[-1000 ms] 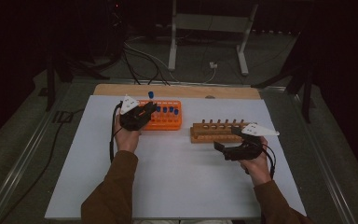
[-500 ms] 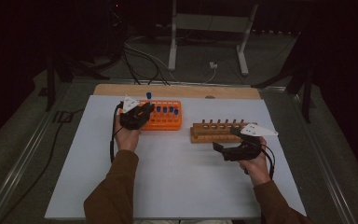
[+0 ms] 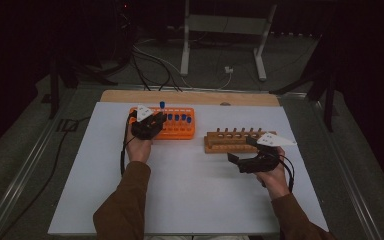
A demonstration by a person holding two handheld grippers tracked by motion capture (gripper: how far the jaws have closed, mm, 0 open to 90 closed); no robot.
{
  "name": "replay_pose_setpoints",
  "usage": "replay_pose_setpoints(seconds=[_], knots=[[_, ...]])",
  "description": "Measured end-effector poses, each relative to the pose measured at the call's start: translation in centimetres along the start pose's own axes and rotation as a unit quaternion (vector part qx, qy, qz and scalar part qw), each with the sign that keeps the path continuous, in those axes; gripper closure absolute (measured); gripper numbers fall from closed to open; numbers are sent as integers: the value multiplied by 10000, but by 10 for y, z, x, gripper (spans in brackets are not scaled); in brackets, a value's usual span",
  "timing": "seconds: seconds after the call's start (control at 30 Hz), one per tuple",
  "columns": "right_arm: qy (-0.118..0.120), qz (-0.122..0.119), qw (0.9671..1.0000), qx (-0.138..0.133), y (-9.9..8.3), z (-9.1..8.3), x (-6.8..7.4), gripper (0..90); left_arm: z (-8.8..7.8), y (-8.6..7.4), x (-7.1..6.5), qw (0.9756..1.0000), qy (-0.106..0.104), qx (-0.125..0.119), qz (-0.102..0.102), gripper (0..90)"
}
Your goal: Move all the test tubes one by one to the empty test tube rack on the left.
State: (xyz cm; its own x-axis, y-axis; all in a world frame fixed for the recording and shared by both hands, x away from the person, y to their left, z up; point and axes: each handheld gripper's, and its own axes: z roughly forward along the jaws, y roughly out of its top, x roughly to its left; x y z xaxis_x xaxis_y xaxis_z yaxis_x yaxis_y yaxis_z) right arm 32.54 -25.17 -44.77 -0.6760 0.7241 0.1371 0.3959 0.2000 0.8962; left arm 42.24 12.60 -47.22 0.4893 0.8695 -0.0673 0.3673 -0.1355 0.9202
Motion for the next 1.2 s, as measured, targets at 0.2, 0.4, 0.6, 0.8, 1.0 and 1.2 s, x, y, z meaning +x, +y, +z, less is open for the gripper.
replay_pose_setpoints(seconds=[0.2,0.4,0.6,0.8,1.0,1.2], knots=[[14,1,10000,4,0,0,0,1,5,-8,0,9999,46,153,24,782],[44,0,10000,32,-1,1,0,1,10,-18,-1,9989,110,448,108,782],[53,9,10000,41,-2,1,-1,1,10,-22,0,9983,110,566,-31,783],[72,2,10000,55,-2,3,0,1,10,-22,-2,9979,124,634,91,784],[107,-13,9999,98,-2,7,1,1,10,-20,-2,9970,125,765,55,784],[122,-16,9999,82,-2,7,0,2,11,-19,-4,9959,193,873,125,786]])
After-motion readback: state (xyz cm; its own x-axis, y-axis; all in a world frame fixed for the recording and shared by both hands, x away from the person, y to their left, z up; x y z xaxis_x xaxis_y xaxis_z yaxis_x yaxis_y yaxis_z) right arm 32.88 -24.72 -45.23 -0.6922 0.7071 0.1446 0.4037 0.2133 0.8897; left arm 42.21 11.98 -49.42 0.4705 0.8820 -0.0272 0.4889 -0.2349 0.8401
